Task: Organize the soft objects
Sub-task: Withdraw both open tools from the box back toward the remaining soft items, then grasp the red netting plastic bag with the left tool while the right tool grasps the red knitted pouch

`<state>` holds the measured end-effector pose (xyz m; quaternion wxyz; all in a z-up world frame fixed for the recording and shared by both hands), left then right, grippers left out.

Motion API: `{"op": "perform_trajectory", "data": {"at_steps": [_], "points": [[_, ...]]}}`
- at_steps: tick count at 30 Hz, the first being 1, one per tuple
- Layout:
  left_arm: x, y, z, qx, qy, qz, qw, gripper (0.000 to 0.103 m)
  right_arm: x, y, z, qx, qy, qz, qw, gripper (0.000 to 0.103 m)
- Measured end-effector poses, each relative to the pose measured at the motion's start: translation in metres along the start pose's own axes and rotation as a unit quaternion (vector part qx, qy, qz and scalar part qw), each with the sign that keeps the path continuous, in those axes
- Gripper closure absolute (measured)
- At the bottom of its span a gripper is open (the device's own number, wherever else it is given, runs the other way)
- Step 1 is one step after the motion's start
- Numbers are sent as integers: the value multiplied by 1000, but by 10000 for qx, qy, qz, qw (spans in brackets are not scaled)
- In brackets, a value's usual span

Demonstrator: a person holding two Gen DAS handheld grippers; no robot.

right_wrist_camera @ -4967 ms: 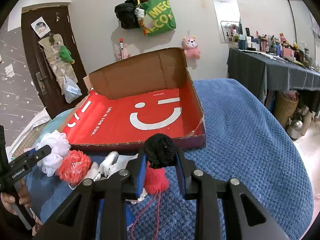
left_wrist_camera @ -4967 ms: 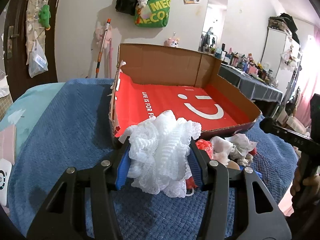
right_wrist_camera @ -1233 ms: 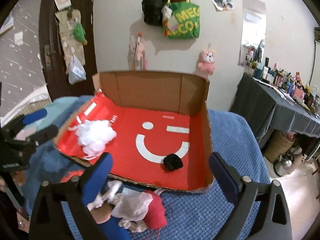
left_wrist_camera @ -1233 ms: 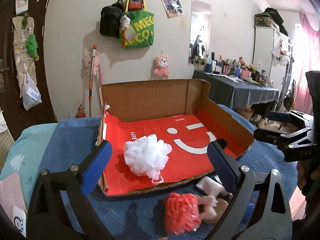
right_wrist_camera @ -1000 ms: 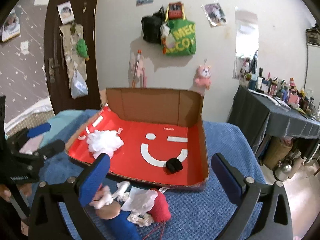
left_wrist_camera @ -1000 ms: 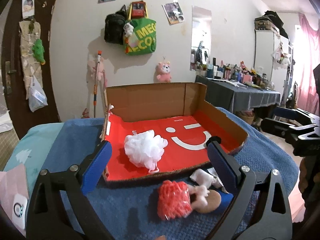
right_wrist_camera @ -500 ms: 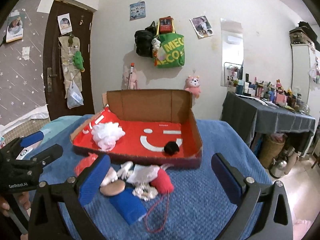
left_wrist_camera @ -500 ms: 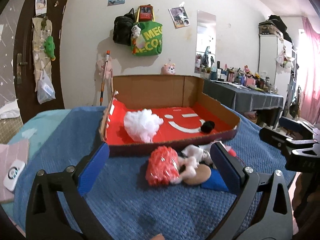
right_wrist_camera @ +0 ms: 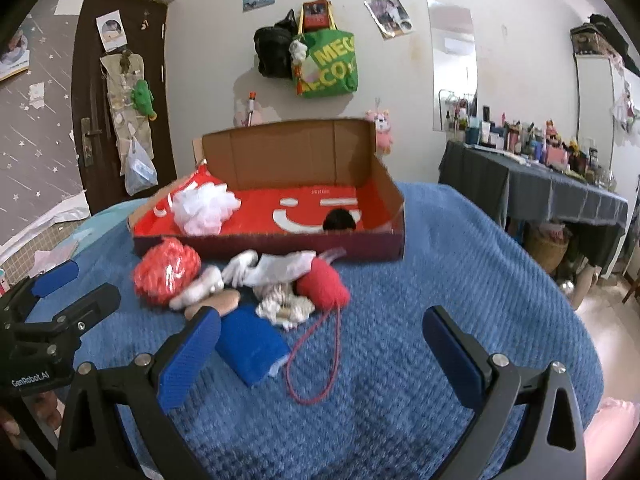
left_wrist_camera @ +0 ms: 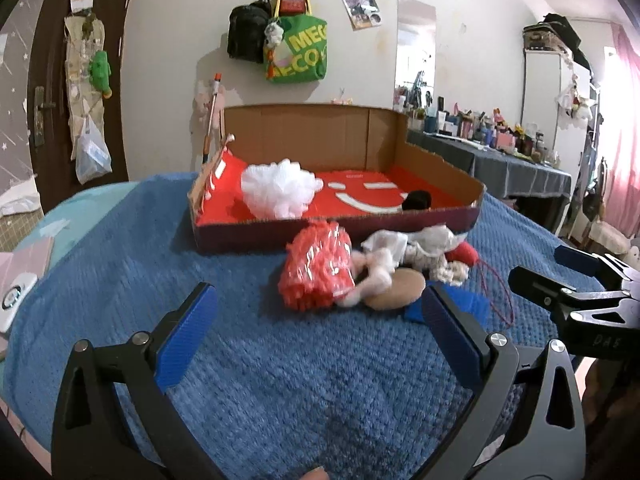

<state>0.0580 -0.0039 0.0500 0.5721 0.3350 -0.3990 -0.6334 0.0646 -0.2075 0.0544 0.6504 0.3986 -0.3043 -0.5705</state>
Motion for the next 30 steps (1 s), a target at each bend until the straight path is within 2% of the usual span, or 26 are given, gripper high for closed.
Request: {"op": "perform_trajectory", "data": {"at_steps": [11,26,30], "points": [[-4,-3,-12,-156,20,66,9999,0,2,-12,-10,-200,-42,-33,9998,0],[-10,13,-31,-291,-30,148,9995,0,7,4,-29,-338,-43,-40,9994,0],[-9,18,-41,-456,-57,108,9989,0,13,11,-37,-430,-105,-24,9990,0]]}}
Point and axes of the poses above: each gripper's, at about its wrist camera, not at the fingertips, and z roughly against the way its jaws point, x to its right, y to its top, the point moved 4 cm from there along -z, roughly the way its jaws point, and after that the axes turned 1 degree about -z, right-handed, at the moved point
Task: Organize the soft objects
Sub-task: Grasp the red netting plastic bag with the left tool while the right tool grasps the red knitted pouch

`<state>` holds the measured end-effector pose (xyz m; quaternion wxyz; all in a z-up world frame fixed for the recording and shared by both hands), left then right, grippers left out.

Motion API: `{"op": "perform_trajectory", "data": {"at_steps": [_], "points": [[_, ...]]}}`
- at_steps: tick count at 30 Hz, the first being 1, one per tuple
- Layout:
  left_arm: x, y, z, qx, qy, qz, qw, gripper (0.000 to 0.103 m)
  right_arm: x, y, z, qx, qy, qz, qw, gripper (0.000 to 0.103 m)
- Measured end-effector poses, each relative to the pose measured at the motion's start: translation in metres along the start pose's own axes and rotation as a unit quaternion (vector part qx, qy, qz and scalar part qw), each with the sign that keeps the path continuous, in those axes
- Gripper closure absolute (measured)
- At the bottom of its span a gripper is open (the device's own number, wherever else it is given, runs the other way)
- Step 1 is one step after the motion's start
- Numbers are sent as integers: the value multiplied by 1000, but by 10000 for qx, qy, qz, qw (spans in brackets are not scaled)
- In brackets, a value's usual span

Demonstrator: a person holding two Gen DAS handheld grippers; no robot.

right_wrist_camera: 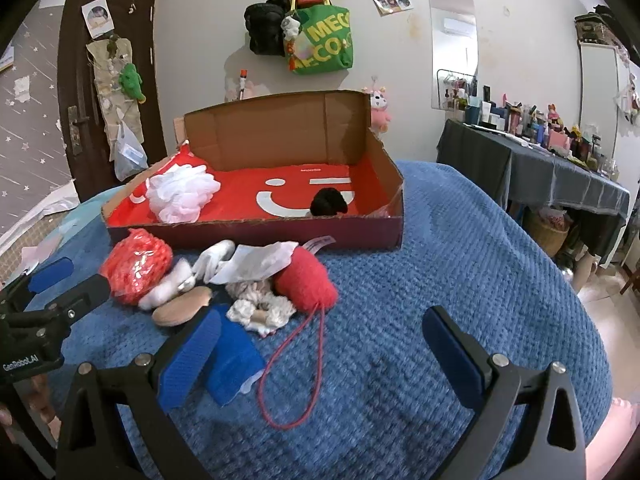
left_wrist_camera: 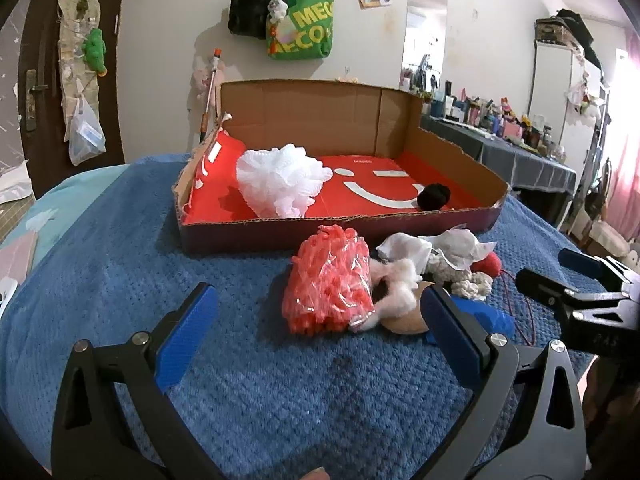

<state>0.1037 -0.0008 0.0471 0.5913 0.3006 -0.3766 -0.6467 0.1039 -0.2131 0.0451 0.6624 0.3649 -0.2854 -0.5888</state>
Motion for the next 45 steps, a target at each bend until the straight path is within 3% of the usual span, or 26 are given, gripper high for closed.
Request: {"op": "perform_trajectory", "data": {"at_steps": [7,11,16,27,31,38,40,41,45], "points": [[1,9,-19,-287,-142,-134,9994,0,13,10,-28,-494,-71,-42,9987,0],[-1,13,-30,-438,-131,-192,9988,0,21,13,-51,-1016,27,-105,9948,0],[-3,16,-42,-622,-120,-272,9976,0,30,18,-64,-1198,102,-245,9924,0],[-11,9,-66,-1124,-263,-87,9933,1,14,27,-89,-1499,298,207,9880,2],[-13,6,-71,-1268,-341,24,9913,17,11,25,-94,-1598,489,216,9857,20],[-11,5,-72,-1296,-689,200,9890,40,-3,24,-91,-1525,607,519,9851,41],[-7,6,-70,-1288,-786,172,9884,51,-6,24,-91,-1510,694,539,9846,50],[-7,6,-70,-1294,-825,184,9880,51,-7,23,-90,-1498,729,561,9844,59],[-6,12,-63,-1137,-881,227,9893,53,-13,24,-84,-1374,711,675,9856,61]]}}
Point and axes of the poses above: each gripper's, at about its wrist camera, not at the fingertips, and z roughly against the way its jaws point, x to its right, y to its top, the point moved 4 cm from there along -z, roughly the way its jaws point, and after that the axes turned 1 degree about -z, right-handed, at the moved point
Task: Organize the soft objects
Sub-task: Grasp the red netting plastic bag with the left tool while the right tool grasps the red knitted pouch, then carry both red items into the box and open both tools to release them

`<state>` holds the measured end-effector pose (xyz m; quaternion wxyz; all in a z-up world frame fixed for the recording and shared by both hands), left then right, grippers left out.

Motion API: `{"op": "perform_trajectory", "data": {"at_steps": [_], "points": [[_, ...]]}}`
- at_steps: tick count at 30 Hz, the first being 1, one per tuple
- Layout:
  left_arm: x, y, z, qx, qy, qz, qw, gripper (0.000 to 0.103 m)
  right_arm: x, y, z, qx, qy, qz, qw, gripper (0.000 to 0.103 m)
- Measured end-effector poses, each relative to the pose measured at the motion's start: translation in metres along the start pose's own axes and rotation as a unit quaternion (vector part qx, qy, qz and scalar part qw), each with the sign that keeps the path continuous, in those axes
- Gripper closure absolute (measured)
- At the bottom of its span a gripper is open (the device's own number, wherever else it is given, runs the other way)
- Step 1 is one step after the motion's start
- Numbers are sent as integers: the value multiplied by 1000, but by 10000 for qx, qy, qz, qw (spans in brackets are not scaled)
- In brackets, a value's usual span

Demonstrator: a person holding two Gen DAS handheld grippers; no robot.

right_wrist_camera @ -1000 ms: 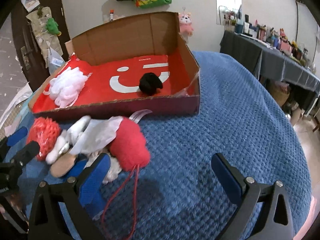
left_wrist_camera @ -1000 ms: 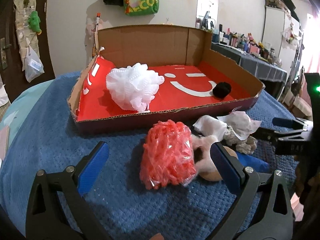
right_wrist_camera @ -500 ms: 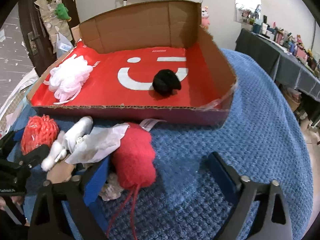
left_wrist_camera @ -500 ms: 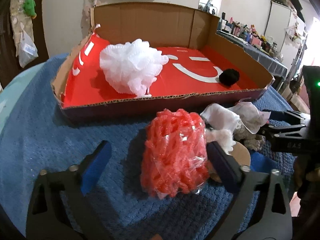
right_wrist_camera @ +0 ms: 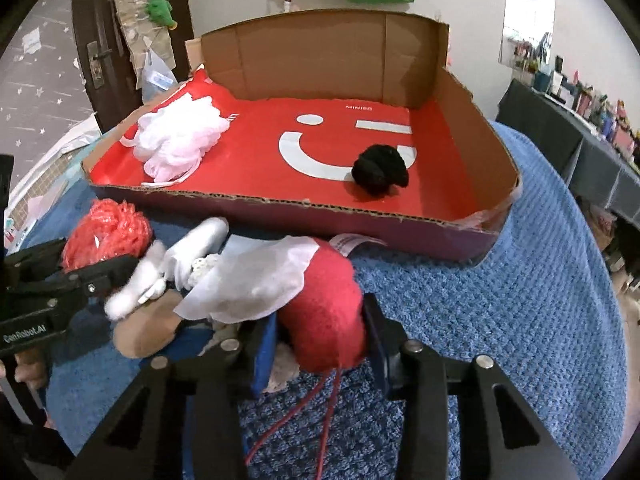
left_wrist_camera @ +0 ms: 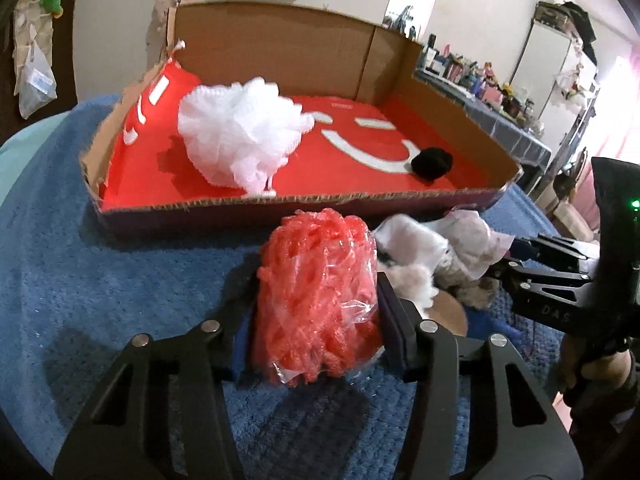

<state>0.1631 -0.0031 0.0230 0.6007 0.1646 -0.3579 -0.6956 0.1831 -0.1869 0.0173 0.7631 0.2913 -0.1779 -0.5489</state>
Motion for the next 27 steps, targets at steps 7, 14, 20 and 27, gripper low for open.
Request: {"op": "perform_trajectory", "data": {"at_steps": [7,14,20,27], "points": [[10,19,29,501,59,-328,9982,53,8,14,28,359,147,-243,9990,61],[17,28,42,714,55,-513,9961,53,7,31,59,801,11,-195,9966,61],[19,28,43,728,58,-552,9958,53,6,34,69,910,-26,-159,9957,61],[21,28,43,729,62,-564,9957,53,6,34,71,938,-49,-184,9954,61]]}}
Point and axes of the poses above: each gripper's, at about its wrist camera, not at the fingertips, and z roughly against the way its jaws point, x to its right, y to its top, the point moved 4 cm from there along -z, roughly the way its jaws point, and after that the axes turned 1 degree about -z, right-handed, at the moved point
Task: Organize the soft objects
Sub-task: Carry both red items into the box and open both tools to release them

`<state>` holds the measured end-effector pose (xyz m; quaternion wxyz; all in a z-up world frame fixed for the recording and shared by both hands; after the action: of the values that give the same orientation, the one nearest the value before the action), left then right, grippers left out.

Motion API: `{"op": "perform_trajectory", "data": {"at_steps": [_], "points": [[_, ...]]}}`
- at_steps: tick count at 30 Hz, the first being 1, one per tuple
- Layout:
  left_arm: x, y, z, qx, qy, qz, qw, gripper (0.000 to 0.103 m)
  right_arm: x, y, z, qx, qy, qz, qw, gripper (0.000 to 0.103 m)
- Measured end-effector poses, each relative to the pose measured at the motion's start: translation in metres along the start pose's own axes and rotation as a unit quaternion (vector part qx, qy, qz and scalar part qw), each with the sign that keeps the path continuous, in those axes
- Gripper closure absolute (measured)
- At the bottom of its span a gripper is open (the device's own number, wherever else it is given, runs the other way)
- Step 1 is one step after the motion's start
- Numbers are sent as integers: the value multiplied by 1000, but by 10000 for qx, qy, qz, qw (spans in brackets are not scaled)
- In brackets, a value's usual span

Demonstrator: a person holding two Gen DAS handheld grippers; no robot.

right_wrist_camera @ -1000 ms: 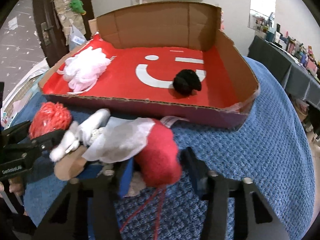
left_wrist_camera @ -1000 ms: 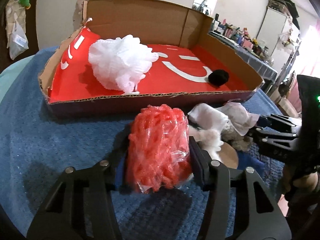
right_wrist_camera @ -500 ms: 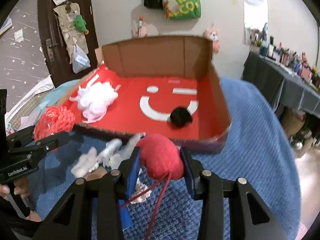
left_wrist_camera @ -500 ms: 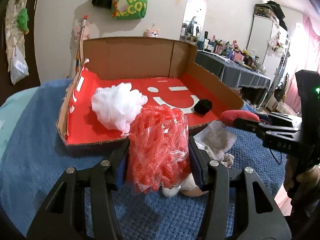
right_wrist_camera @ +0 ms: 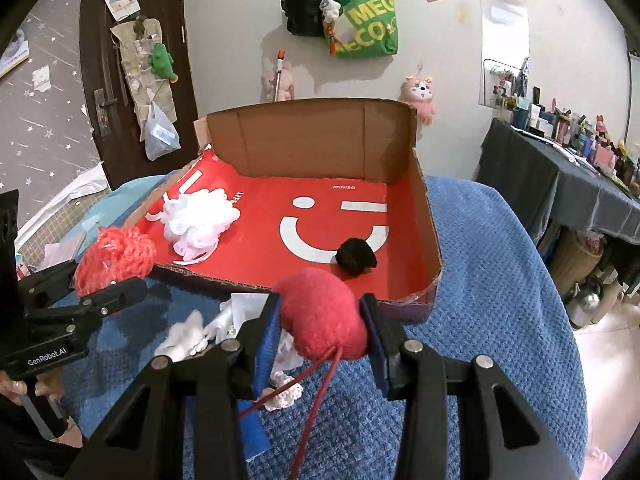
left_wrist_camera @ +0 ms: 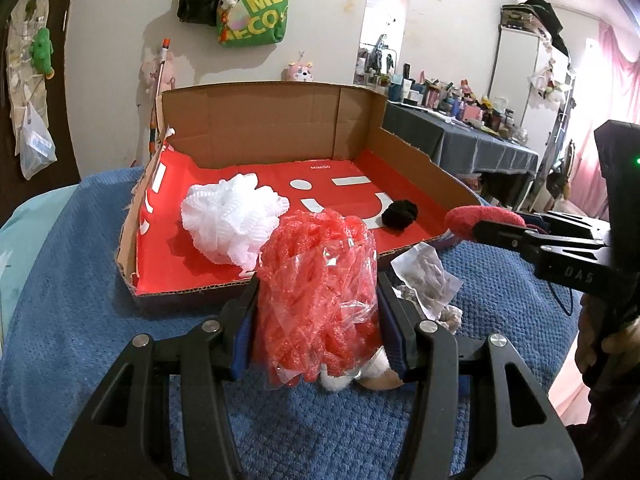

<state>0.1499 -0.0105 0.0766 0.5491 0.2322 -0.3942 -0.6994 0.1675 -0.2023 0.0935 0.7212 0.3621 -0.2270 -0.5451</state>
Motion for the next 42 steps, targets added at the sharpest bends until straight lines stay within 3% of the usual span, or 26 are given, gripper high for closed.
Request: {"op": "perform_trajectory", "data": {"at_steps": [11,20,31,42], "points": [[1,17,-3,-7,-69,-148,9999,53,-5,22,6,252,58,143,9996,61],[2,41,-47,-382,-306,-506,9975,53,-20,58,-33,262,350,285,9986,61],[-6,48,-106,-1054,-435,-767,9905,53,-18,70,-111,-339,773,161,9963,61],[-1,48,-132,-1438,-422,-1067,9829,53,-12,68,-149,-880,895,307,9916,61]]}}
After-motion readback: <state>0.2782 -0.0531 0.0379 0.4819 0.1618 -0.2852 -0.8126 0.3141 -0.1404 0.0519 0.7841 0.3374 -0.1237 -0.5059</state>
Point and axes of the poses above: each gripper's, at about its wrist camera, not at the fingertips, and z roughly against the way its jaws point, x to its right, y to its top, the point moved 4 cm from there along -z, roughly the way its jaws point, and after that the axes turned 1 degree about -z, right-handed, at the moved point
